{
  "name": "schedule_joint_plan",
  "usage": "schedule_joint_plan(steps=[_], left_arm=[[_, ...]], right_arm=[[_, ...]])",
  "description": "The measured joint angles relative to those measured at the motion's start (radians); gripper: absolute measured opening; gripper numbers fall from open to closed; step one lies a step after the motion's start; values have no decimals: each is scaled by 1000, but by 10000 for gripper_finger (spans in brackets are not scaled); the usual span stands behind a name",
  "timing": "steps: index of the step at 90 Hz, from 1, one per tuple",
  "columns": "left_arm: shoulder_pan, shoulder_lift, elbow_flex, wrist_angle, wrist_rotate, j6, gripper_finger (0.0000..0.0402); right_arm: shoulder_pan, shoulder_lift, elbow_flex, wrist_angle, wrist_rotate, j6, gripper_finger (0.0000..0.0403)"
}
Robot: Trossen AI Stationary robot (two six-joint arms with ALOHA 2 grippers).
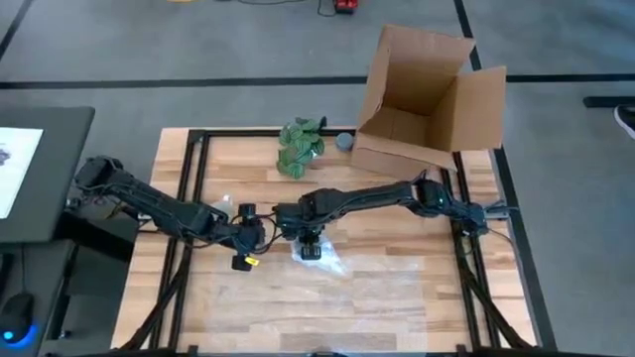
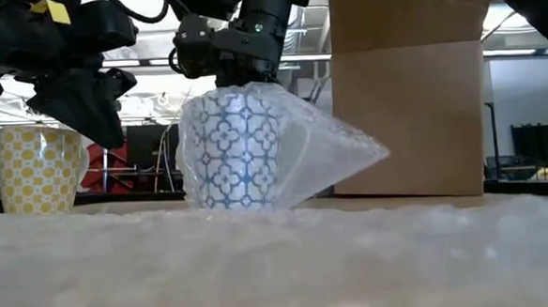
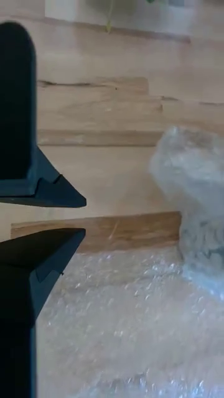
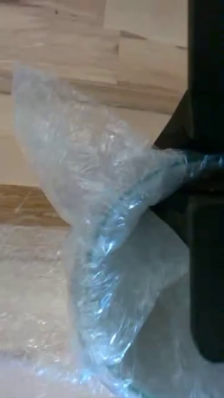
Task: Wrap mug
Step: Put the blue wrapped mug into the box
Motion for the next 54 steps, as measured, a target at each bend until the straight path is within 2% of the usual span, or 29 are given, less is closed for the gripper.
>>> schedule_joint_plan(steps=[14,26,38,45,54], left_arm=[[0,-10,1,2,-44,-11,46],[0,-15,1,1,-57,-16,46],[0,-16,1,6,-59,-16,46],[0,-16,1,11,-61,-16,46],[0,-16,1,11,-61,-17,46]], right_arm=[[23,-111,-6,-49,61,-2,14],[39,-301,0,-119,133,-1,14],[65,-469,1,-97,215,-21,14],[88,-558,-2,-35,291,-56,14],[112,-694,1,53,462,-118,13]])
